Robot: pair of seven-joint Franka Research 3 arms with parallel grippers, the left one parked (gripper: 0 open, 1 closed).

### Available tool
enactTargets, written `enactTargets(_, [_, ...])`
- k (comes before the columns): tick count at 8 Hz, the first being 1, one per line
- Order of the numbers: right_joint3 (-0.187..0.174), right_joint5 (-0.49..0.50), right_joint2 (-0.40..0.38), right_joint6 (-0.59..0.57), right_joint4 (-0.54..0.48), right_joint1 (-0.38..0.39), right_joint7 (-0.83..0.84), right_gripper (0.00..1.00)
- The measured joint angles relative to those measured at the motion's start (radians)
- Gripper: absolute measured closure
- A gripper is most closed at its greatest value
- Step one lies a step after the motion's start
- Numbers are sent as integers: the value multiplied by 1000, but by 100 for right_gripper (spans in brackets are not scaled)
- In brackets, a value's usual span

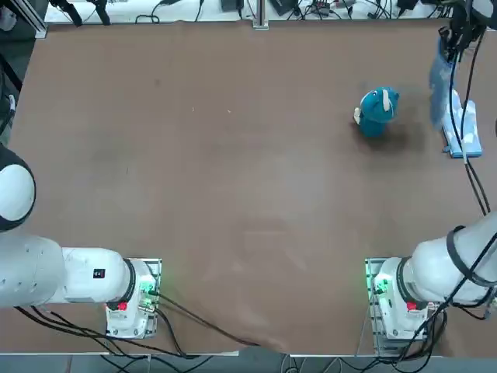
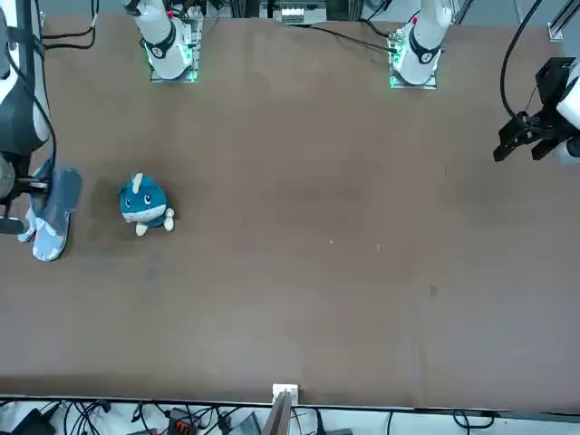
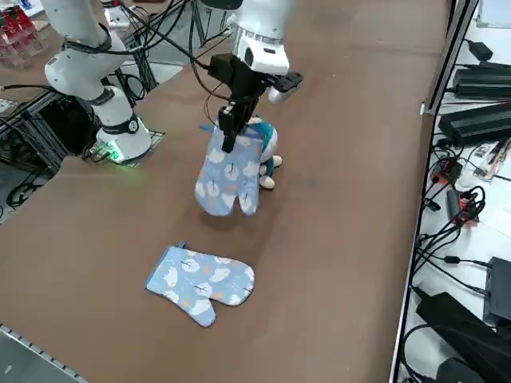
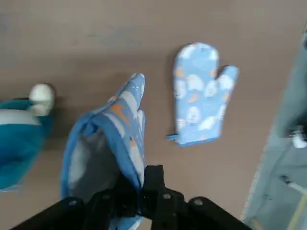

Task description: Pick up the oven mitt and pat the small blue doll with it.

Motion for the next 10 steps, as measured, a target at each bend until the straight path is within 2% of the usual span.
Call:
enactTargets(2, [0, 132, 3, -2, 2, 2, 81, 96])
enactTargets(4, [1, 218, 11, 6, 8, 14, 162, 96])
enactTargets(8, [2, 276, 55, 100, 95, 37, 308, 96])
enactTargets(10, [-12, 242, 72, 95, 156, 34, 298, 96])
